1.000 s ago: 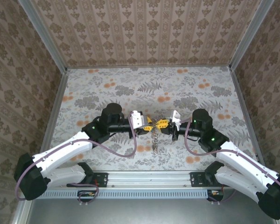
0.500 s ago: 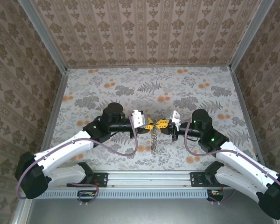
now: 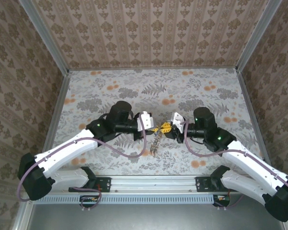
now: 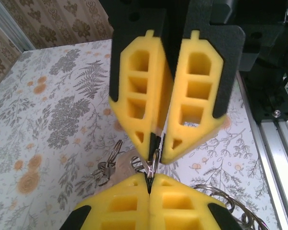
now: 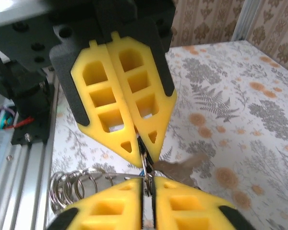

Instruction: Put the keys on the keyring

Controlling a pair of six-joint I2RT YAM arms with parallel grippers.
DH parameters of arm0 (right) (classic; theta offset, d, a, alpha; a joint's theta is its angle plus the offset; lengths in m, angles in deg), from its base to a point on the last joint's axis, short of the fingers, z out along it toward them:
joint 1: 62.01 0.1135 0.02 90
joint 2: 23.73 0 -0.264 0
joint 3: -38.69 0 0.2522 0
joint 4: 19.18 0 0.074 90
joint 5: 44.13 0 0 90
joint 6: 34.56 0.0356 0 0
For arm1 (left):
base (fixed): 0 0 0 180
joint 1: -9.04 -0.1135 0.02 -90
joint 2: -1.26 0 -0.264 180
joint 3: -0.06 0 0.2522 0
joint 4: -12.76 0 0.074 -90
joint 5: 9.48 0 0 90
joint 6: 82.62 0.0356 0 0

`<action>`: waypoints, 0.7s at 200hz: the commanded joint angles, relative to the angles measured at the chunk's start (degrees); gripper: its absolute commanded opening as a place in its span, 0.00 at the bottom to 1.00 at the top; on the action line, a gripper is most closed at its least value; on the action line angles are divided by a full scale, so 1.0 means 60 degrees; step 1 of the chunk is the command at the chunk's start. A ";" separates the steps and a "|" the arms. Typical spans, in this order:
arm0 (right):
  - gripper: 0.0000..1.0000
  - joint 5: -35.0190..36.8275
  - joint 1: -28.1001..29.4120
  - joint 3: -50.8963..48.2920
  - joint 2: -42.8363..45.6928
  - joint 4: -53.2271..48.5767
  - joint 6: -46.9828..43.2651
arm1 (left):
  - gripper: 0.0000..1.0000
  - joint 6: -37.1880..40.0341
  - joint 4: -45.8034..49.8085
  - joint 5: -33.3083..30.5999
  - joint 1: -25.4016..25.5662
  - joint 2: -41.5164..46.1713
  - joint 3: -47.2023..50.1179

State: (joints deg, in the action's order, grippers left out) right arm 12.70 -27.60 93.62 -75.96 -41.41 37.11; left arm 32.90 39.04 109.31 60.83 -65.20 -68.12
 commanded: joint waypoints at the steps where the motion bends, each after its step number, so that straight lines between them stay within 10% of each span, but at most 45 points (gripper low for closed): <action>1: 0.21 0.0379 0.0102 0.0811 -0.0295 -0.1882 -0.0603 | 0.00 0.0495 0.0711 -0.0472 0.0102 -0.0002 -0.0656; 140: 0.21 -0.0992 0.0182 0.2385 -0.1535 -0.3185 -0.1243 | 0.00 0.0647 0.1142 0.0254 0.0070 -0.0204 -0.1151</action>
State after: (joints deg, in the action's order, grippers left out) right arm 10.91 -27.18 106.88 -84.61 -60.58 31.58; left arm 36.13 47.78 108.02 61.14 -66.66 -72.29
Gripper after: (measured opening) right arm 0.210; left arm 0.060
